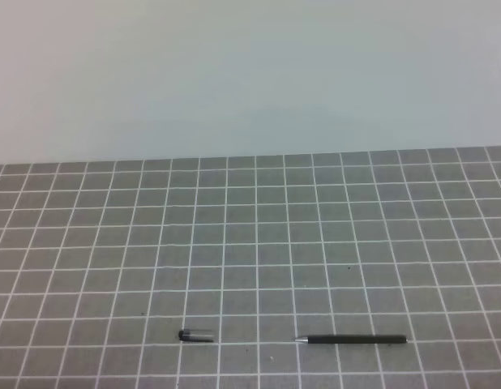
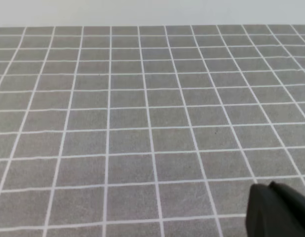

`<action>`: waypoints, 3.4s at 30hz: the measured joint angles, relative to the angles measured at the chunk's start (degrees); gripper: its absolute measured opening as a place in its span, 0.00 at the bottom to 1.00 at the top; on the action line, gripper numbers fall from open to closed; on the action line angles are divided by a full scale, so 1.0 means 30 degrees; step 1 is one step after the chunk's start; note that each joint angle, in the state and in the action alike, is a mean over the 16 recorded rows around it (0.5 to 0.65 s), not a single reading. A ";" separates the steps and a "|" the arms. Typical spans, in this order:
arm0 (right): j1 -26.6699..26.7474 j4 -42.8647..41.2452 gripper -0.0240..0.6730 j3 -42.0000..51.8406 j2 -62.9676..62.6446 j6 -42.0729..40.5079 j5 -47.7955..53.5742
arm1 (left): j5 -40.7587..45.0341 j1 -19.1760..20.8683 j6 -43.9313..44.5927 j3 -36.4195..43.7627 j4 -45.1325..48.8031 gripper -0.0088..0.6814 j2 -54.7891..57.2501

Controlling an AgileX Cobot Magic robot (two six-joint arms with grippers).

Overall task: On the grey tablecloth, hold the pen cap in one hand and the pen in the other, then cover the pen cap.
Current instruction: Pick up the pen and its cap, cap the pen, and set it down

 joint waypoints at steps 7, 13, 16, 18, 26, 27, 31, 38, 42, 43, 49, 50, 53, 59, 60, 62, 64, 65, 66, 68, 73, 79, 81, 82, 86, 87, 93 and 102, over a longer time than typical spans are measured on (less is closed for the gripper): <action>0.0000 0.0000 0.04 0.0000 0.0000 0.0000 0.0000 | 0.0000 0.0000 0.0000 -0.0002 0.0000 0.01 0.0000; 0.0000 0.0000 0.04 0.0000 0.0000 0.0000 0.0000 | 0.0000 0.0000 0.0000 -0.0002 0.0000 0.01 0.0000; 0.0000 0.0000 0.04 0.0000 0.0000 0.0000 0.0000 | 0.0000 0.0000 0.0000 -0.0004 0.0000 0.01 0.0000; 0.0000 0.0000 0.04 0.0000 0.0000 0.0000 0.0000 | 0.0000 0.0000 0.0000 -0.0004 0.0000 0.01 0.0000; 0.0000 0.0000 0.04 0.0000 0.0000 0.0000 0.0000 | -0.0056 0.0000 0.0000 0.0002 0.0086 0.01 0.0000; 0.0000 0.0000 0.04 0.0000 0.0000 0.0000 0.0000 | -0.0100 0.0000 0.0000 0.0002 0.0127 0.01 0.0000; 0.0000 0.0000 0.04 0.0000 0.0000 0.0000 0.0000 | -0.0310 0.0000 0.0000 0.0002 0.0298 0.01 0.0000; 0.0000 0.0000 0.04 0.0000 0.0000 0.0000 0.0000 | -0.1179 0.0000 0.0020 0.0013 0.0858 0.01 0.0008; 0.0000 0.0000 0.04 0.0000 0.0000 -0.0006 0.0000 | -0.2601 0.0000 0.0031 0.0009 0.1115 0.01 0.0017; 0.0000 0.0000 0.04 0.0000 0.0000 -0.0008 0.0000 | -0.3061 0.0000 0.0034 0.0009 0.1158 0.01 0.0019; 0.0000 0.0000 0.04 0.0000 0.0000 -0.0020 0.0000 | -0.6598 0.0000 0.0045 0.0007 0.1356 0.01 0.0031; 0.0000 0.0000 0.04 0.0000 0.0000 -0.0022 0.0000 | -0.7231 0.0000 0.0045 0.0004 0.1358 0.01 0.0033; 0.0000 0.0000 0.04 0.0000 0.0000 -0.0028 0.0000 | -0.8943 0.0000 0.0045 -0.0002 0.1355 0.01 0.0033; 0.0000 0.0000 0.04 0.0000 0.0000 -0.0032 0.0000 | -1.1136 0.0000 0.0181 -0.0004 0.1341 0.01 0.0033; 0.0000 0.0000 0.04 0.0000 0.0000 -0.0032 0.0000 | -1.1328 0.0000 0.0198 -0.0004 0.1339 0.01 0.0033; 0.0000 0.0000 0.04 0.0000 0.0000 -0.0032 0.0000 | -1.1601 0.0000 0.0233 -0.0004 0.1327 0.01 0.0033; 0.0000 0.0000 0.04 0.0000 0.0000 -0.0032 0.0000 | -1.1810 0.0000 0.0265 -0.0004 0.1313 0.01 0.0033; 0.0000 0.0000 0.04 0.0000 0.0000 -0.0032 0.0000 | -1.1907 0.0000 0.0282 -0.0004 0.1306 0.01 0.0033; 0.0000 0.0000 0.04 0.0000 0.0000 -0.0032 0.0000 | -1.2007 0.0000 0.0296 -0.0004 0.1299 0.01 0.0033; 0.0000 0.0000 0.04 0.0000 0.0000 -0.0032 0.0000 | -1.2203 0.0000 0.0325 -0.0004 0.1285 0.01 0.0033; 0.0000 0.0000 0.04 0.0000 0.0000 -0.0032 0.0000 | -1.2617 0.0000 0.0302 -0.0004 0.1254 0.01 0.0033; 0.0000 -0.0043 0.04 0.0008 0.0000 -0.0032 -0.0069 | -1.3004 0.0000 0.0254 -0.0004 0.1250 0.01 0.0033; 0.0000 -0.0068 0.04 0.0019 0.0000 -0.0032 -0.0242 | -1.3064 0.0000 0.0239 -0.0004 0.1254 0.01 0.0033; 0.0000 -0.0081 0.04 0.0026 0.0000 -0.0032 -0.0386 | -1.3089 0.0000 0.0234 -0.0004 0.1256 0.01 0.0033; 0.0000 -0.0133 0.04 0.0053 0.0000 -0.0032 -0.1625 | -1.3311 0.0000 0.0211 -0.0004 0.1265 0.01 0.0033; 0.0000 -0.0146 0.04 0.0060 0.0000 -0.0032 -0.2084 | -1.3414 0.0000 0.0204 -0.0004 0.1267 0.01 0.0033; 0.0000 -0.0215 0.04 0.0099 0.0000 -0.0032 -0.5794 | -1.4261 0.0000 0.0157 -0.0004 0.1278 0.01 0.0033; 0.0000 -0.0240 0.04 0.0109 0.0000 0.0043 -1.0263 | -1.5156 0.0000 0.0083 -0.0405 0.1431 0.01 0.0033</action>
